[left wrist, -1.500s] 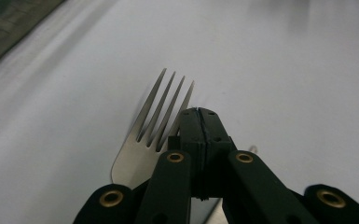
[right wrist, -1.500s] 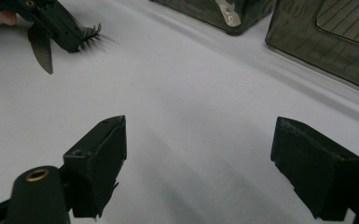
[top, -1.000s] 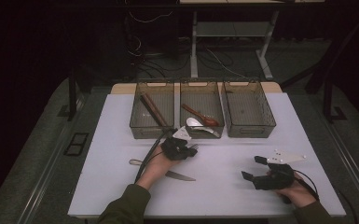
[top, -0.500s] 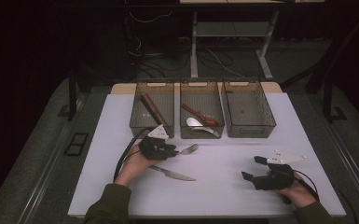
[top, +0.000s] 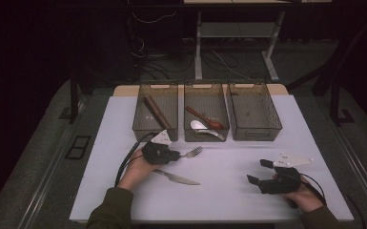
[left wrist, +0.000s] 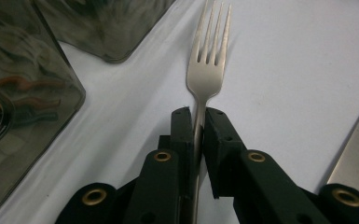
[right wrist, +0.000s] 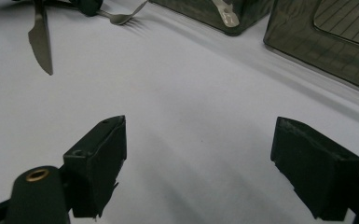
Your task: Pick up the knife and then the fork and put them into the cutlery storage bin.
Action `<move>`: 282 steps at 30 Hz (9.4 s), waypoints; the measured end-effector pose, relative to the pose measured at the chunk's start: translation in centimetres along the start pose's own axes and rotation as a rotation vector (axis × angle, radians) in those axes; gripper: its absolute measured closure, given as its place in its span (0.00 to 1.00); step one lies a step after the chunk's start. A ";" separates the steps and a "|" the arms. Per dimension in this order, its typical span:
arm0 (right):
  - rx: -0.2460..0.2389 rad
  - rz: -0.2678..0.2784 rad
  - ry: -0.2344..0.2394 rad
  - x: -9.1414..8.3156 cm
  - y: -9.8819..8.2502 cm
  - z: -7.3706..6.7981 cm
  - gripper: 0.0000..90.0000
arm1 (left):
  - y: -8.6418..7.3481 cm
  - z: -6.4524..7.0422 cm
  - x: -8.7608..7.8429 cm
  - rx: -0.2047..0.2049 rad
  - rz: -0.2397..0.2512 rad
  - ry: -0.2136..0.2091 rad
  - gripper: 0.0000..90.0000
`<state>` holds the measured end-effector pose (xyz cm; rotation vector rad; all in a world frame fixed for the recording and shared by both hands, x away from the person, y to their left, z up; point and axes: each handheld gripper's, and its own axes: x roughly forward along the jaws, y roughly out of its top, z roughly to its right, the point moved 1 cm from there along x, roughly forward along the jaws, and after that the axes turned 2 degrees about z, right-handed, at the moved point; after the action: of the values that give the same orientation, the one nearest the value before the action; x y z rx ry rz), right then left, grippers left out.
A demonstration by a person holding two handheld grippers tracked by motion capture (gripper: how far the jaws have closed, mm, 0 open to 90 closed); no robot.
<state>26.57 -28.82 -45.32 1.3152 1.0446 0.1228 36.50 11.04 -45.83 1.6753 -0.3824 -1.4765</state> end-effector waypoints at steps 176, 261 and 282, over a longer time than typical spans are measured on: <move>0.168 0.092 -0.226 1.0 13.6 14.4 0.36 | -4.1 7.7 -5.6 -0.152 0.196 0.039 0.00; 0.034 0.041 -0.041 -0.2 0.5 0.5 0.20 | -4.6 1.6 -6.8 -0.110 -0.126 0.235 0.99; 0.024 0.037 -0.043 -0.2 0.5 0.5 0.20 | -6.3 5.9 -8.7 -0.131 -0.134 0.056 0.99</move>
<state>27.01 -29.11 -44.88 1.3539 0.9884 0.1091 27.04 18.59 -44.47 1.6595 -0.1418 -1.5143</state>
